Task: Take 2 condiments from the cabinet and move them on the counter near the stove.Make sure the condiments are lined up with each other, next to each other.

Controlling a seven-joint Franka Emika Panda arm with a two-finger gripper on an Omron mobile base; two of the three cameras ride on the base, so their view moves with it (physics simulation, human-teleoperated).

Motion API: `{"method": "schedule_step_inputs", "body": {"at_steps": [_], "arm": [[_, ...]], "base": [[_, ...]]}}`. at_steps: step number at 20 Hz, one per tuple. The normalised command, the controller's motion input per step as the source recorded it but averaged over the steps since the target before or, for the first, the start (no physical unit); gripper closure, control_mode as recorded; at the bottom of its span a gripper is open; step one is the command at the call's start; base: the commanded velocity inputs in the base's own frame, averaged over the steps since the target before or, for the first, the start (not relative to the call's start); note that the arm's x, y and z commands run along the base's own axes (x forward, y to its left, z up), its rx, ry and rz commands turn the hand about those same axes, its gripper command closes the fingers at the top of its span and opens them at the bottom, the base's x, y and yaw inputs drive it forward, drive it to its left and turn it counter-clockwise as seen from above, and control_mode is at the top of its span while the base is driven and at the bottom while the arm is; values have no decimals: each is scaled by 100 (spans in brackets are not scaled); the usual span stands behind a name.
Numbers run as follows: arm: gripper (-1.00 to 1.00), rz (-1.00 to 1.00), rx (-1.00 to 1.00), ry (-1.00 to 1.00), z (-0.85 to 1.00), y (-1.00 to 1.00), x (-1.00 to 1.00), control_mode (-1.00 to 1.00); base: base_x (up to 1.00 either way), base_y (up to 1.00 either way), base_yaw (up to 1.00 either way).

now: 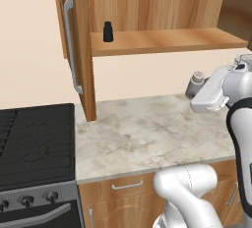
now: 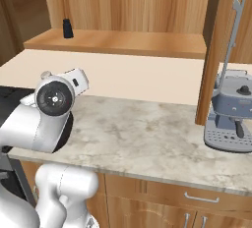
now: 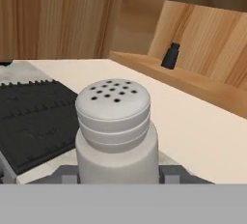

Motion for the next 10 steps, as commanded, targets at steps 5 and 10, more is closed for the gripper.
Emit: {"method": "schedule_step_inputs", "body": {"at_steps": [5,10], "arm": [[100,0,0,0,0,0,0,100],[100,0,0,0,0,0,0,100]], "base": [[-64,22,2],[-100,52,9]]}}
